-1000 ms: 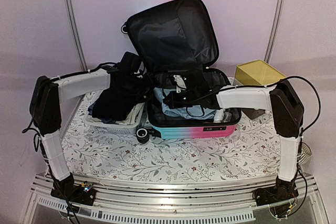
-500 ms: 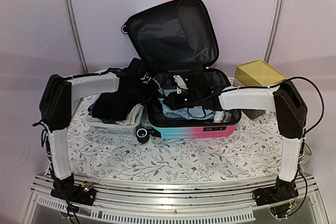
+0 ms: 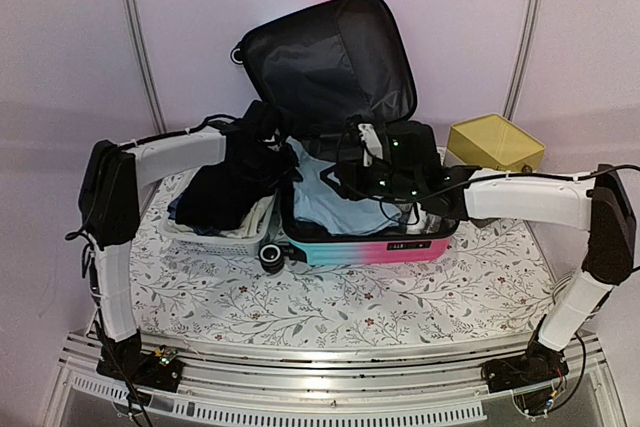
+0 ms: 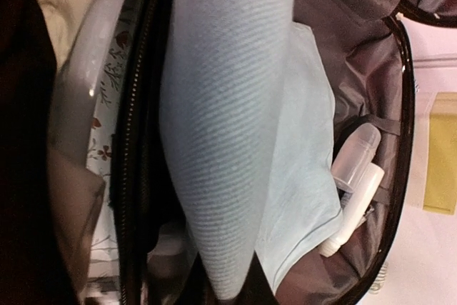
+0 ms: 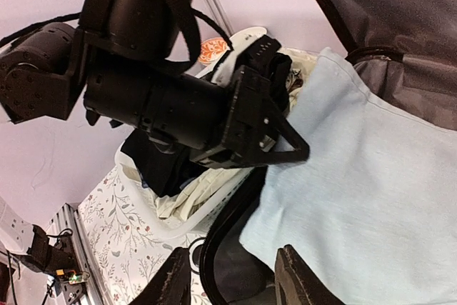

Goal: Open, take out, and arrange the luggage
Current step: Pass from the right arm to the left, then place the clothes in the bin.

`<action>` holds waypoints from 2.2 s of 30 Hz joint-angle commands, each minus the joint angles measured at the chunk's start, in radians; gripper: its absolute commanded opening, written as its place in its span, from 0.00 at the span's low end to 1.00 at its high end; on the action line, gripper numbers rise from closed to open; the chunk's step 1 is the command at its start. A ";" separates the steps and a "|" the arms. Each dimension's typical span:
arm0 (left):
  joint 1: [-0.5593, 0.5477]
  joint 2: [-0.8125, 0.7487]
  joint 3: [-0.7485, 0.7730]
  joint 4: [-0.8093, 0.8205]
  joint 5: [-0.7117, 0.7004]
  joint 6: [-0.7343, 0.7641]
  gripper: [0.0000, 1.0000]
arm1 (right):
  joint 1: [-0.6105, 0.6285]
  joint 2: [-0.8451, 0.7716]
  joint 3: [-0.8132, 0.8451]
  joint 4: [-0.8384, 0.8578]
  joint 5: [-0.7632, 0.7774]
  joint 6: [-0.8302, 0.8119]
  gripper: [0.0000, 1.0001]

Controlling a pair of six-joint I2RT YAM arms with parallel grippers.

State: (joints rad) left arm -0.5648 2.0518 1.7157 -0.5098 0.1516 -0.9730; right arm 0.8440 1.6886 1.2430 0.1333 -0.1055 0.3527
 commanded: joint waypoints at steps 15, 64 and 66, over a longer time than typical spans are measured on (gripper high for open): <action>0.323 -0.449 -0.060 -0.402 0.120 0.533 0.00 | -0.057 -0.081 -0.109 0.014 0.050 0.031 0.42; 0.632 -0.201 0.167 -0.500 0.029 0.762 0.89 | -0.057 -0.093 -0.065 -0.060 -0.012 0.023 0.42; 0.614 -0.285 0.087 -0.392 0.151 0.750 0.68 | -0.057 -0.092 -0.065 -0.058 -0.016 0.024 0.42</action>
State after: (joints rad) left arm 0.0792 1.9507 1.8858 -1.0794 0.1055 -0.1879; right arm 0.7887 1.6207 1.1736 0.0734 -0.1146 0.3698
